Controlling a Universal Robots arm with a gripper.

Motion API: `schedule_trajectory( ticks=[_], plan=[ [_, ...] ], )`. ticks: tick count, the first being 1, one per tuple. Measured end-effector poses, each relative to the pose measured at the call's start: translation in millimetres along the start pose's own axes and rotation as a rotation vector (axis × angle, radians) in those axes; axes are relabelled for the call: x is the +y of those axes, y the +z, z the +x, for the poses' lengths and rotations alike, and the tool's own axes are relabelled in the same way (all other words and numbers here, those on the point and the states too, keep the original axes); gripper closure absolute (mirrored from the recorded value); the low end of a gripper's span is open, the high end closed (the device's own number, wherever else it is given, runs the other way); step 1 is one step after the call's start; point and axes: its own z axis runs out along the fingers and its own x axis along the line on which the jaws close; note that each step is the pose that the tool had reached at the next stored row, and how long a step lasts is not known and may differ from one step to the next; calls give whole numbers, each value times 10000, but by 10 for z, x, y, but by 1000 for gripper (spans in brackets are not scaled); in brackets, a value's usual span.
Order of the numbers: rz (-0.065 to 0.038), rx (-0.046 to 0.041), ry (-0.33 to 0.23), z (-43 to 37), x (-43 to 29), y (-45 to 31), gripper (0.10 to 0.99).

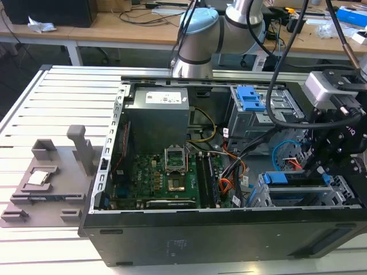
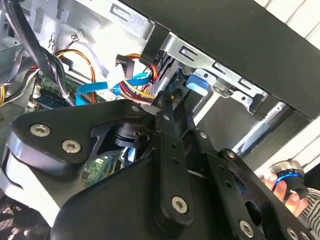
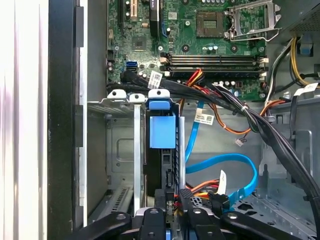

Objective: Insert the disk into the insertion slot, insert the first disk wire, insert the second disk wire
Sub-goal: 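Insert the first disk wire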

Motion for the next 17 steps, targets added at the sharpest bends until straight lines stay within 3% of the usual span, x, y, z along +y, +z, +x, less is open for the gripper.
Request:
schedule_trajectory(
  ticks=[3, 9, 10, 11, 17],
  plan=[
    [0, 0, 0, 1, 5, -116, 847],
    [0, 1, 1, -8, 11, -245, 847],
    [0, 0, 0, -12, 12, -274, 980],
    [0, 0, 0, -18, 13, -309, 980],
    [0, 0, 0, -18, 14, -331, 980]
  ],
)
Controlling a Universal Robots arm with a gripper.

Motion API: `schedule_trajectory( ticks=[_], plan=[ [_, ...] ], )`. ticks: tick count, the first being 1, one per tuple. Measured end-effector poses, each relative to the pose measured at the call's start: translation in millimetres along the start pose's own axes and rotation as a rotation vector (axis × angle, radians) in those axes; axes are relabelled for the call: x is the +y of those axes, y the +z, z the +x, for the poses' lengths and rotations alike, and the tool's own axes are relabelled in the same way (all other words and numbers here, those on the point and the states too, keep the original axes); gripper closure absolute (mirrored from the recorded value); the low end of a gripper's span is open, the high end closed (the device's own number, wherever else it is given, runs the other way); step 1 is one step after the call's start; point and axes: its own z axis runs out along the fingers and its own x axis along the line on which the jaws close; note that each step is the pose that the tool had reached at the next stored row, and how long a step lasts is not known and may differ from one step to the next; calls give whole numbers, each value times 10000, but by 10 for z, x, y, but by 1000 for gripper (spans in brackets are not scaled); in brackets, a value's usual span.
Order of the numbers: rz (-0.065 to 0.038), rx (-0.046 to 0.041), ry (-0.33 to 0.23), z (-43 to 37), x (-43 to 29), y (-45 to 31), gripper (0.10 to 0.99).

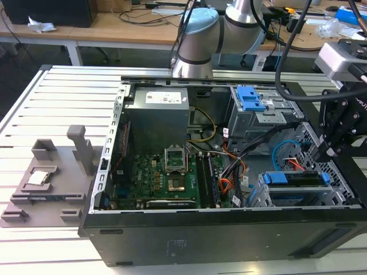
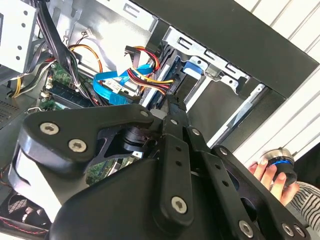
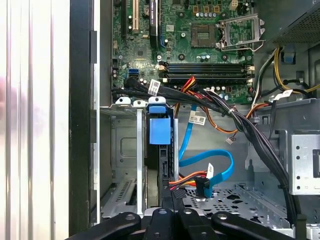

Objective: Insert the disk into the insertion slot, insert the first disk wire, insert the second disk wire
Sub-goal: 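Insert the first disk wire, then insert the second disk wire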

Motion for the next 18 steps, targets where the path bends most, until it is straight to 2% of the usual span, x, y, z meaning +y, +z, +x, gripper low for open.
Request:
schedule_trajectory(
  ticks=[11, 12, 13, 14, 18],
  plan=[
    [0, 0, 0, 0, 0, -1, 980],
    [0, 0, 0, 0, 0, -1, 918],
    [0, 0, 0, 0, 0, -2, 918],
    [0, 0, 0, 0, 0, -2, 847],
    [0, 0, 0, 0, 0, -2, 847]
  ],
)
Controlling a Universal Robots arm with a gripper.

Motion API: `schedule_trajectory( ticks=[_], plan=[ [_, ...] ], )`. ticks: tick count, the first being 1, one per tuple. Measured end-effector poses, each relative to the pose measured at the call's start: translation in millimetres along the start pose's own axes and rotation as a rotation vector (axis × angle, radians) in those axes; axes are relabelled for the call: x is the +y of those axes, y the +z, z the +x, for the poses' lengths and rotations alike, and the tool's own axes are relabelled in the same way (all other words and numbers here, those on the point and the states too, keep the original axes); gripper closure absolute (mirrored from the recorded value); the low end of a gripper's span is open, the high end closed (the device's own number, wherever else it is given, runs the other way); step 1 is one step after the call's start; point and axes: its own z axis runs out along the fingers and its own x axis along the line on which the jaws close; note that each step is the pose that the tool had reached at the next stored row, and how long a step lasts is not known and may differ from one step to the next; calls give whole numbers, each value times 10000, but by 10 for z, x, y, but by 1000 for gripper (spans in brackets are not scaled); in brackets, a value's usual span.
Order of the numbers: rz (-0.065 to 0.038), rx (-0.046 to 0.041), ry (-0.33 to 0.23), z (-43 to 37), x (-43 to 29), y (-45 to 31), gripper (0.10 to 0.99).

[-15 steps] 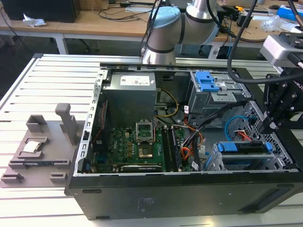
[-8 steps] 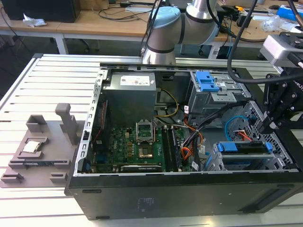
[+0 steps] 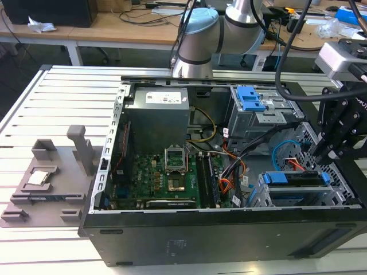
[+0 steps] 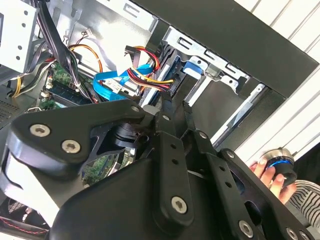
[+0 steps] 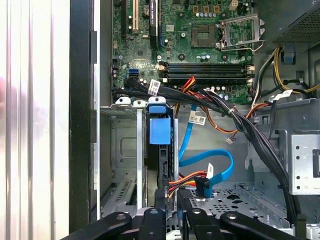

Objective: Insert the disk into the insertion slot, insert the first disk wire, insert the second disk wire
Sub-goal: 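Insert the second disk wire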

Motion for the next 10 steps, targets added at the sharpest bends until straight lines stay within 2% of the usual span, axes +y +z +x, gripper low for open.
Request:
schedule_trajectory(
  ticks=[2, 4, 10],
  plan=[
    [0, 2, 1, -1, 1, -33, 847],
    [1, -1, 0, -1, 5, -113, 847],
    [0, 1, 1, -1, 27, -116, 847]
  ],
)
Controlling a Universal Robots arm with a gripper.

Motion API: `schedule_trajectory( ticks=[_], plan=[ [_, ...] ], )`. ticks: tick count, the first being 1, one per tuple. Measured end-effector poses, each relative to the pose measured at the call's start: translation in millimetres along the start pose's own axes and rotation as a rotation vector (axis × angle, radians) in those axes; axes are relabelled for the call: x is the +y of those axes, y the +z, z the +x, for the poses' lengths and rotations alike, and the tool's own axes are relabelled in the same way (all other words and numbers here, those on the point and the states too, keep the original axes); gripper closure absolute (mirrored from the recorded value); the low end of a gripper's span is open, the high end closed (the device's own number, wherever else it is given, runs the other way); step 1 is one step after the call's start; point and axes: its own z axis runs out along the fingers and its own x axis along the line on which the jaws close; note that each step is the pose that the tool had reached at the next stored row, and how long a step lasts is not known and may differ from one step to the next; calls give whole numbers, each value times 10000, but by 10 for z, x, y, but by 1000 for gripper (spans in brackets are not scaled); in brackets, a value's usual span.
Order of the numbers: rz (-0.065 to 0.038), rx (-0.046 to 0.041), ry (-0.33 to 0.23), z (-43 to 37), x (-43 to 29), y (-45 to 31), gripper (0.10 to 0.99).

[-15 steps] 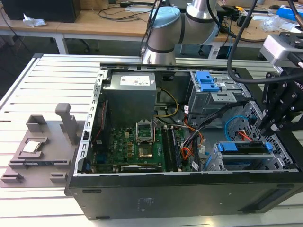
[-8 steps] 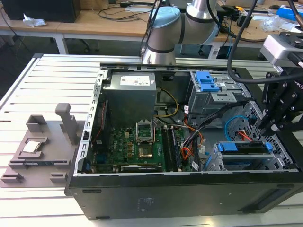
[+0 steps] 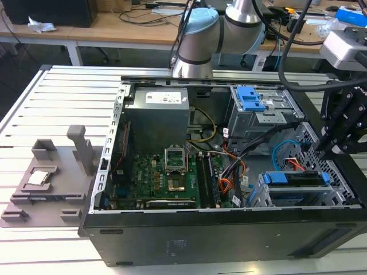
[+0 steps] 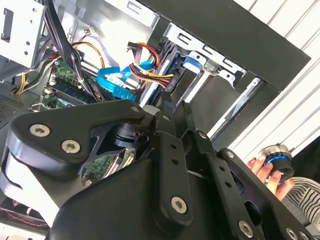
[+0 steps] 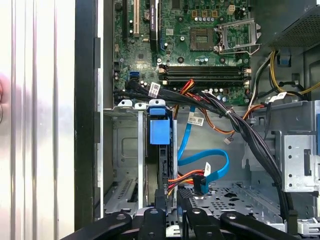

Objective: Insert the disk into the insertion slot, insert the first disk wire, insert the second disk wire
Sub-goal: 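Insert the second disk wire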

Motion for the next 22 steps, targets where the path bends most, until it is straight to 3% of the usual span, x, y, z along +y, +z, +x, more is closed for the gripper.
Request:
schedule_trajectory(
  ticks=[9, 14, 17, 22],
  plan=[
    [0, 0, -1, 0, 14, 1, 847],
    [0, -1, 0, 2, 114, 5, 847],
    [0, 0, -2, -1, 131, 6, 847],
    [0, 4, -40, -133, 143, 6, 847]
  ],
)
